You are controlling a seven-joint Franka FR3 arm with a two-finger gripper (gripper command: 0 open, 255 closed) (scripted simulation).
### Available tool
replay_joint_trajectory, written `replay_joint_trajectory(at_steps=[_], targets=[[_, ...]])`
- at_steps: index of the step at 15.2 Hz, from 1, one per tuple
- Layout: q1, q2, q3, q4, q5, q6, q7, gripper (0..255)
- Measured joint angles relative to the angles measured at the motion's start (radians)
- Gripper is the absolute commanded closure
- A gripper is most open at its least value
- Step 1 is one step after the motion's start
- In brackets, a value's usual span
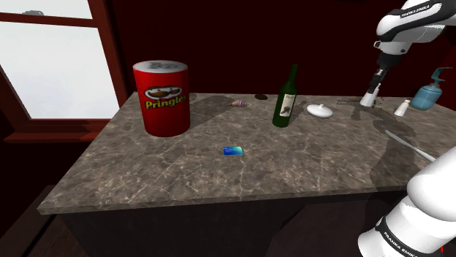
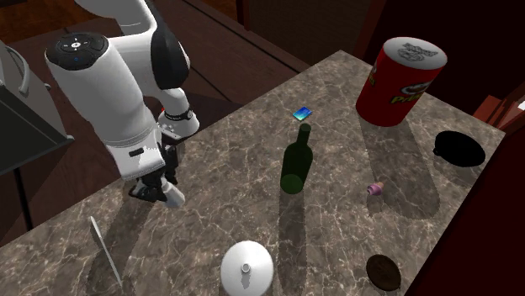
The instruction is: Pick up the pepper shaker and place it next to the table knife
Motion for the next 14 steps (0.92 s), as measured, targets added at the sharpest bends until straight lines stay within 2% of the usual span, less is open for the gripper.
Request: replay_joint_trajectory(at_steps=[6,8,11,14], targets=[[-0.067,0.120,-0.096,0.117,0.087,-0.010,-0.190,255],[-0.103,0.192,-0.125,0.189,0.142,-0.025,-0.267,255],[-0.127,0.230,-0.138,0.192,0.174,0.000,-0.314,255],[-0.128,0.232,-0.138,0.154,0.177,0.039,-0.319,255]])
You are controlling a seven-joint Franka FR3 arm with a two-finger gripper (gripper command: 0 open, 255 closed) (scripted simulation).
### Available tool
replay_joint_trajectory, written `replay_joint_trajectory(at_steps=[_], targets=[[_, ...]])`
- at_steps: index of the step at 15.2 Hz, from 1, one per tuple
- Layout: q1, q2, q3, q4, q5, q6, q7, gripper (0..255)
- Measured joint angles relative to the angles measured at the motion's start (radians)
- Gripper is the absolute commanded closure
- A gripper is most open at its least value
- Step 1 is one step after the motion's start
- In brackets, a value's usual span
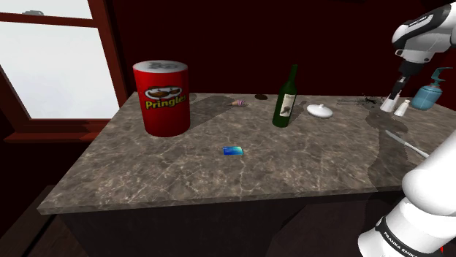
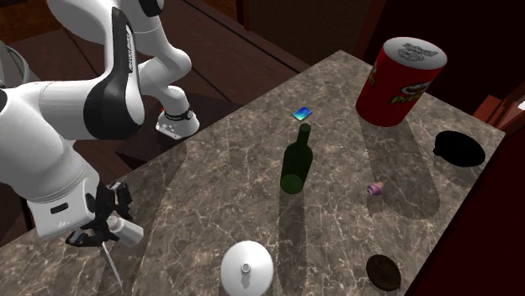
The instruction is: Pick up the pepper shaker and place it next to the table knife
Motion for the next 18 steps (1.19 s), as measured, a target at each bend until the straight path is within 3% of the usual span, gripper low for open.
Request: replay_joint_trajectory(at_steps=[18], targets=[[-0.016,0.078,0.014,-0.164,0.068,0.222,-0.044,255]])
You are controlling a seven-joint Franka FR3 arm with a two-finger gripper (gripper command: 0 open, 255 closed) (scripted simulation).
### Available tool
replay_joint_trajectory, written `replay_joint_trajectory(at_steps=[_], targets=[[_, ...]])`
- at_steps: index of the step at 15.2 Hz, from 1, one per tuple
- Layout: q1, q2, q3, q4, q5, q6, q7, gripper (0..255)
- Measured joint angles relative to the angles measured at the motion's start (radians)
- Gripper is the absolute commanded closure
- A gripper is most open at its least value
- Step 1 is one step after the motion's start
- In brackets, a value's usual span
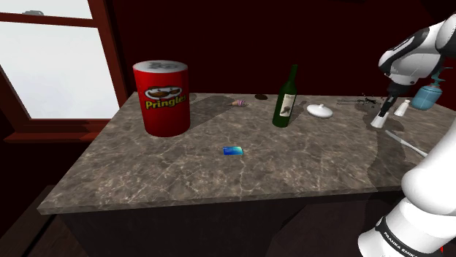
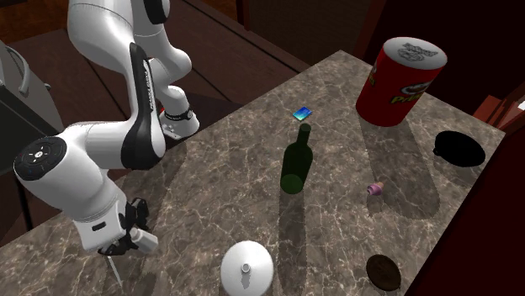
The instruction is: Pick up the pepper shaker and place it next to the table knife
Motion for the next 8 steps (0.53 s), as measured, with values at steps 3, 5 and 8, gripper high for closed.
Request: replay_joint_trajectory(at_steps=[3,5,8], targets=[[-0.006,0.022,0.006,-0.021,0.020,0.038,-0.013,255],[-0.010,0.036,0.010,-0.034,0.033,0.062,-0.022,255],[-0.017,0.060,0.019,-0.050,0.056,0.096,-0.036,255]])
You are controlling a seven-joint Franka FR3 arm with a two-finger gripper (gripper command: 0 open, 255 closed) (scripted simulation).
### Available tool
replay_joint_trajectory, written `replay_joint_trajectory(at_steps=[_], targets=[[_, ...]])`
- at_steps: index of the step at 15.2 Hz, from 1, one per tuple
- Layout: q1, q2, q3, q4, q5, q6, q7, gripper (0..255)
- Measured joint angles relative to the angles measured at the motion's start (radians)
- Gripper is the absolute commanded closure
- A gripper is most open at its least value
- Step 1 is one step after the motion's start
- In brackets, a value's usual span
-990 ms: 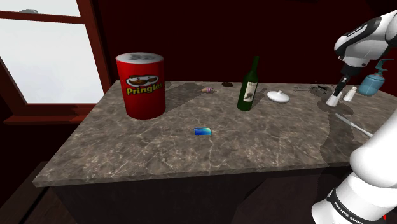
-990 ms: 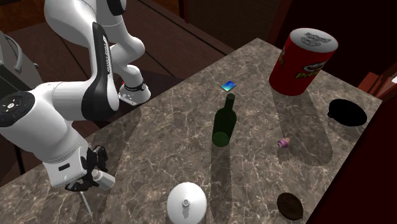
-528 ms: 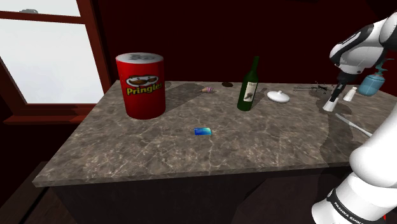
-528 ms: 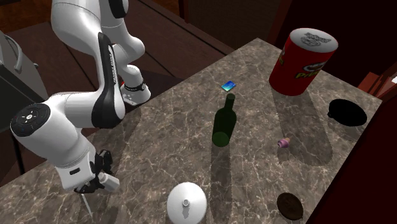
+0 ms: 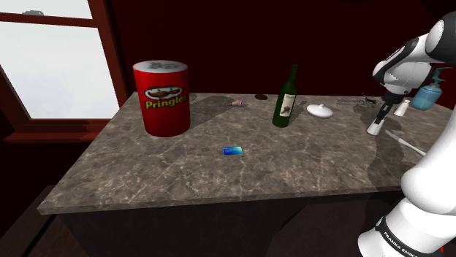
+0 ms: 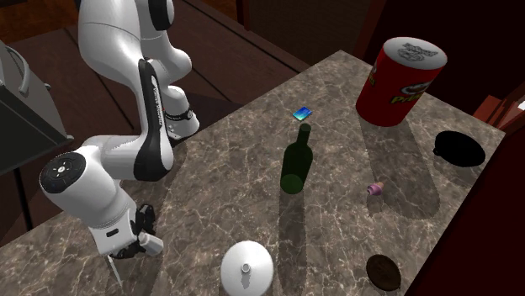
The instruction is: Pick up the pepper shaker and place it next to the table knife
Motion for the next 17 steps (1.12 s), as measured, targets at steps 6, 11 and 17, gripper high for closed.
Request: replay_joint_trajectory(at_steps=[6,11,17], targets=[[-0.004,0.010,0.004,-0.005,0.010,0.013,-0.006,255],[-0.004,0.010,0.004,-0.005,0.010,0.013,-0.006,0],[0.017,-0.046,-0.015,0.008,-0.040,-0.043,0.026,0]])
